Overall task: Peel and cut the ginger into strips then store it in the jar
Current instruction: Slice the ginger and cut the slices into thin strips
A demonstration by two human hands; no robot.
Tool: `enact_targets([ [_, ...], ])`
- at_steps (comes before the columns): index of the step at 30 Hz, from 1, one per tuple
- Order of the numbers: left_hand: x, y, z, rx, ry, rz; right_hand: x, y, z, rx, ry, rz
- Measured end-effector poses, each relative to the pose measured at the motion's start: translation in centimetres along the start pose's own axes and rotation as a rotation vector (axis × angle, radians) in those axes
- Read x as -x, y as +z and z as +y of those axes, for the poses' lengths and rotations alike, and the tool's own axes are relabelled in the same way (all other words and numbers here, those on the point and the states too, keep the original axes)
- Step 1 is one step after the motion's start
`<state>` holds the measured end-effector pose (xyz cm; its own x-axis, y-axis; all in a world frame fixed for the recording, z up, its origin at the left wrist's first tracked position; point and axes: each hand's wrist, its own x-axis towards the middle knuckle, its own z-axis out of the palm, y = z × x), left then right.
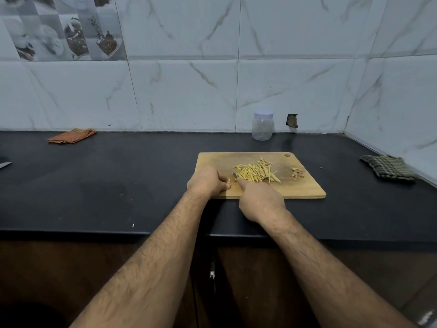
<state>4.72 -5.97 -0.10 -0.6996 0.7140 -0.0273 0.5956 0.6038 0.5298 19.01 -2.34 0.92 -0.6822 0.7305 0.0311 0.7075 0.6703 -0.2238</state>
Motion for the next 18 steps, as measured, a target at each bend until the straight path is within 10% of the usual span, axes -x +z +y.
enact_targets([
  [18, -0.35, 0.11, -0.23, 0.004, 0.013, -0.013, 0.04, 0.42, -0.34, 0.0, -0.046, 0.026],
])
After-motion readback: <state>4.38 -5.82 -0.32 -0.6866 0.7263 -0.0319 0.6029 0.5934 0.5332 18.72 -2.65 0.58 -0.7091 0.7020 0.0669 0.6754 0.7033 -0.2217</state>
